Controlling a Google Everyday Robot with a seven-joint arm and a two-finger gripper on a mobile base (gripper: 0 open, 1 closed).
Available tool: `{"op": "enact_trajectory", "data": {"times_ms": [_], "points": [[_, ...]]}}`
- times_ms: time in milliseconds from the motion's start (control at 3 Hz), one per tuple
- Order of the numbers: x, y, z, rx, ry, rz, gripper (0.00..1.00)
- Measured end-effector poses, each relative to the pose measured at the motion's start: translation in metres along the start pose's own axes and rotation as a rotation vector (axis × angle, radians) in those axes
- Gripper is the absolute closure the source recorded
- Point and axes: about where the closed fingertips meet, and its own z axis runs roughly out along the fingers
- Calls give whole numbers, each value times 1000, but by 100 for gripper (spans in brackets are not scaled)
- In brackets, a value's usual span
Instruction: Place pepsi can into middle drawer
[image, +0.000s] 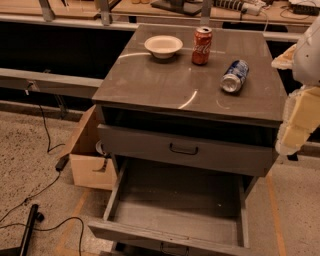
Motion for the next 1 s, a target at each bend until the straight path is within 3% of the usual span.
{"op": "enact_trajectory", "data": {"times_ms": [333, 667, 1000], "points": [[0, 0, 0, 0, 0, 0, 0], [2, -15, -1, 31, -23, -77, 0], [8, -49, 3, 84, -22, -231, 0]]}}
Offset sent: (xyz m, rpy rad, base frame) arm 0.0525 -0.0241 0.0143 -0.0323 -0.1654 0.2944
